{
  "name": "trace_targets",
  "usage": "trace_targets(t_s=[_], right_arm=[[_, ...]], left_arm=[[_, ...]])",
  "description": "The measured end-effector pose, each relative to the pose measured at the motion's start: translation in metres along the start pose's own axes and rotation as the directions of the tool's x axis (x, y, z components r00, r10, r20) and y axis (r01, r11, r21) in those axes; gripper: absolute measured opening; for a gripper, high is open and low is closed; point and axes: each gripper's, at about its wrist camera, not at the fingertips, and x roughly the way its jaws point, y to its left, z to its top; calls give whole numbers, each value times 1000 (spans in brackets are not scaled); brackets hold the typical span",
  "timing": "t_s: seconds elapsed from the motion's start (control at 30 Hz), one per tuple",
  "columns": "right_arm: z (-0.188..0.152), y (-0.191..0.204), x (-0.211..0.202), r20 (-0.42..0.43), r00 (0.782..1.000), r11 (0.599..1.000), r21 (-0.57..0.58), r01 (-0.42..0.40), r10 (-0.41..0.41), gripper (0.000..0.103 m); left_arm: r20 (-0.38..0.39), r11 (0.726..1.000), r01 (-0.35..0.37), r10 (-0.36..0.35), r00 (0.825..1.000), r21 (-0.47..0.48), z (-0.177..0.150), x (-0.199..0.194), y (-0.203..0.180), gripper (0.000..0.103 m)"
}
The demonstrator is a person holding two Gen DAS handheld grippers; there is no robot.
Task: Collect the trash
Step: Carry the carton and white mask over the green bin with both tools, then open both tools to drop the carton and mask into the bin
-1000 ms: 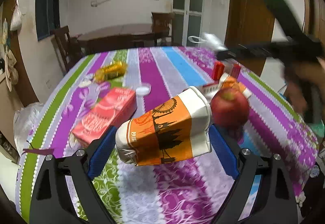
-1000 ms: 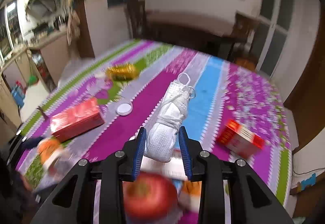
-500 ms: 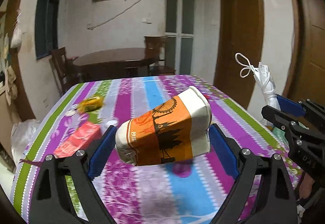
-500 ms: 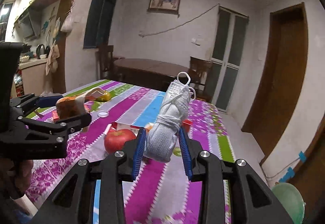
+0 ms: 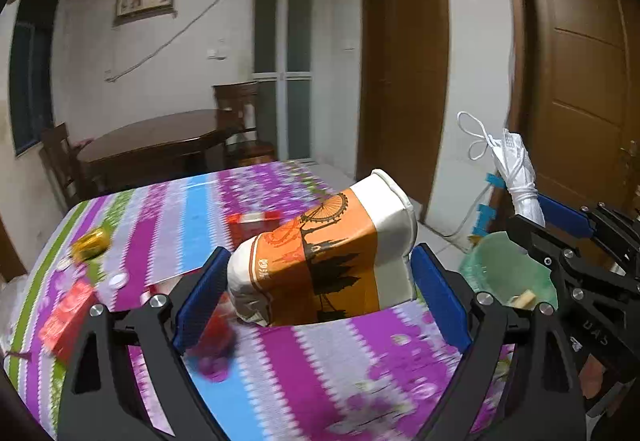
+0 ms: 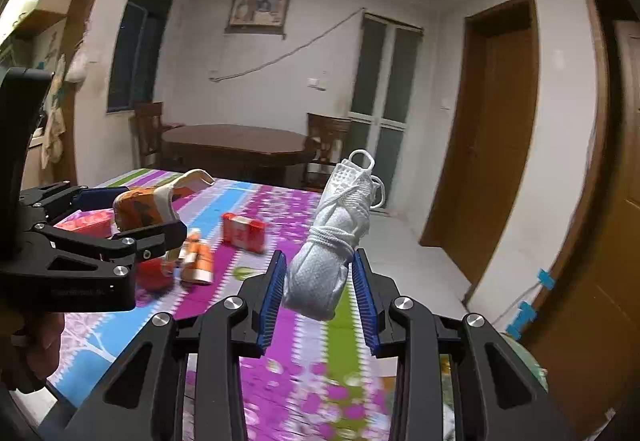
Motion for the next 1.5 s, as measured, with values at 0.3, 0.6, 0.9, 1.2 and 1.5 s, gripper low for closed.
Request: trace_targets(t_s=[0.3, 0.6, 0.9, 1.2, 1.5], right_arm=[[-15, -106, -27, -33, 990, 989, 36, 141, -140, 35], [-51, -220, -18, -207, 957, 971, 80, 225, -204, 35], [-97, -282, 30, -402, 909, 968, 164, 192, -112, 35], [-137, -283, 88, -505, 861, 961, 204, 186, -59, 34], [-142, -281, 90, -481, 875, 945, 253, 206, -62, 40]], left_arm=[[-10, 986, 154, -154, 988, 65, 22, 29, -76, 87], [-94, 943, 312, -302, 949, 121, 29, 77, -154, 87], [-258, 910, 405, -370, 892, 95, 15, 145, -205, 87], [-376, 904, 415, -351, 857, 102, -11, 187, -230, 87], [-451, 901, 421, -335, 827, 103, -22, 207, -234, 97]])
